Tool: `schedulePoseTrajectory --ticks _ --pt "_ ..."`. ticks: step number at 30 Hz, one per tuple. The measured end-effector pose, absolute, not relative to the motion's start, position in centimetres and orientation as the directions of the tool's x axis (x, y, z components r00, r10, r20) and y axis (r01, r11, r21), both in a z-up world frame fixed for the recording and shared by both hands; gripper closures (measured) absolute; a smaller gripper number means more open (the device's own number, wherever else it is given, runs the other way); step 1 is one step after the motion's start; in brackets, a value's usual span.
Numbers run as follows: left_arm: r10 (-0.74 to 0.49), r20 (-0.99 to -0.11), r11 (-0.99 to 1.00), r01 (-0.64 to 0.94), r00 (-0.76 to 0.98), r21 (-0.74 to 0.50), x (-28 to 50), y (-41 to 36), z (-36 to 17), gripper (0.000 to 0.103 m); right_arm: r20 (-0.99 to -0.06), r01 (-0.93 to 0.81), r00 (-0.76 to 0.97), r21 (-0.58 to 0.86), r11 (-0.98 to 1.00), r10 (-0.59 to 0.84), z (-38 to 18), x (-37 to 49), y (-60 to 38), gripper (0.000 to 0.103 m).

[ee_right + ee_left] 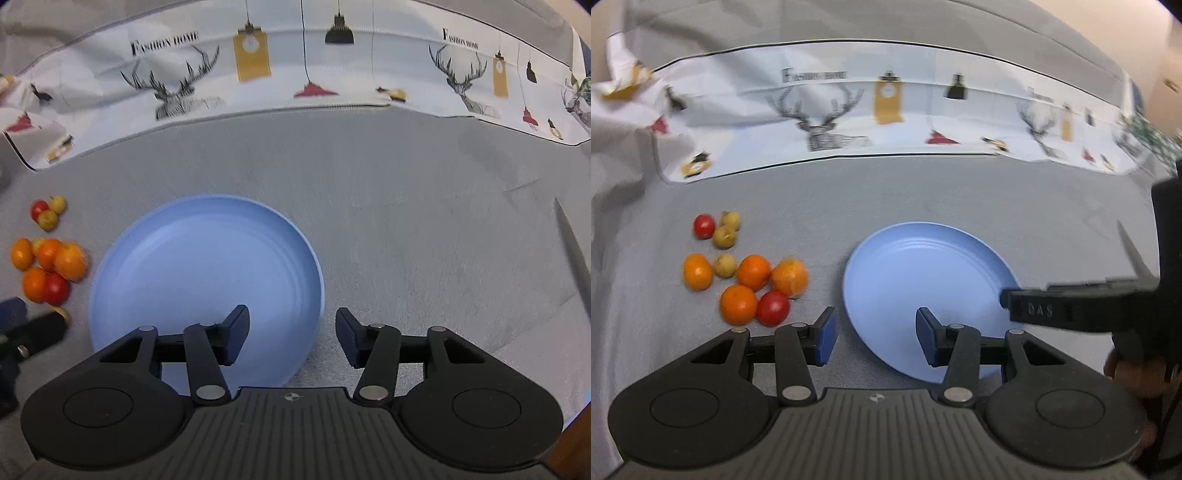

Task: Organize fruits
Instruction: 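Move left gripper to the fruit pile and grasp an orange while right gripper approaches a yellow fruit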

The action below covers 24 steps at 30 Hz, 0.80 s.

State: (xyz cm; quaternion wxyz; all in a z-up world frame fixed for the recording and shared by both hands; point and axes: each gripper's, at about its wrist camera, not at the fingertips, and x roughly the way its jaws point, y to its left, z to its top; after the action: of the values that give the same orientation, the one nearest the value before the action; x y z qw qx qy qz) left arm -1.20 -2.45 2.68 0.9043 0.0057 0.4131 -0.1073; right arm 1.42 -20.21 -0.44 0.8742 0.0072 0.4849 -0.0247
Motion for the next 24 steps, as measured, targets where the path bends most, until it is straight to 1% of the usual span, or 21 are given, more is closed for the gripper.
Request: schedulePoseTrajectory --ticks 4,8,10,11,12,13,16,18,21,24 --pt "-0.229 -0.728 0.946 0.325 0.646 -0.009 -1.1 -2.1 4.9 0.052 -0.821 0.015 0.571 0.024 1.000 0.011 2.2 0.8 -20.1 0.042" --pt "-0.320 -0.682 0.907 0.420 0.658 -0.021 -1.7 -1.2 5.4 0.052 -0.775 -0.021 0.629 0.058 0.998 0.059 4.5 0.4 -19.8 0.042" --pt "-0.332 -0.653 0.900 0.437 0.680 -0.003 -2.3 -0.9 4.4 0.064 -0.756 -0.046 0.650 0.063 0.997 0.078 4.8 0.3 -19.4 0.044" --pt "-0.325 -0.662 0.901 0.434 0.676 0.001 -2.6 -0.6 3.6 0.076 -0.749 -0.049 0.658 0.067 0.997 0.083 4.7 0.3 -19.1 0.044" --pt "-0.298 -0.695 0.908 0.418 0.654 0.004 -2.3 -0.3 3.0 0.085 -0.744 -0.047 0.662 0.078 0.996 0.089 4.6 0.4 -18.9 0.047" --pt "-0.289 -0.692 0.920 0.391 0.662 -0.011 -2.0 0.3 3.2 0.085 -0.739 -0.047 0.666 0.092 0.995 0.100 4.6 0.4 -18.6 0.052" --pt "-0.314 -0.651 0.947 0.278 0.691 -0.161 -0.6 3.8 4.1 0.086 -0.722 -0.041 0.681 0.125 0.991 0.119 4.5 0.3 -17.3 0.062" --pt "-0.263 -0.666 0.964 0.170 0.698 -0.203 0.4 6.2 3.8 0.086 -0.699 -0.065 0.703 0.115 0.991 0.127 4.7 0.1 -16.0 0.066" --pt "-0.178 -0.692 0.972 0.017 0.699 -0.233 1.7 9.6 3.2 0.086 -0.672 -0.109 0.725 0.103 0.989 0.150 4.8 0.1 -14.1 0.068" --pt "-0.126 -0.707 0.958 -0.100 0.696 -0.270 2.4 12.6 2.9 0.085 -0.672 -0.164 0.710 0.132 0.978 0.210 4.6 0.3 -12.5 0.068"
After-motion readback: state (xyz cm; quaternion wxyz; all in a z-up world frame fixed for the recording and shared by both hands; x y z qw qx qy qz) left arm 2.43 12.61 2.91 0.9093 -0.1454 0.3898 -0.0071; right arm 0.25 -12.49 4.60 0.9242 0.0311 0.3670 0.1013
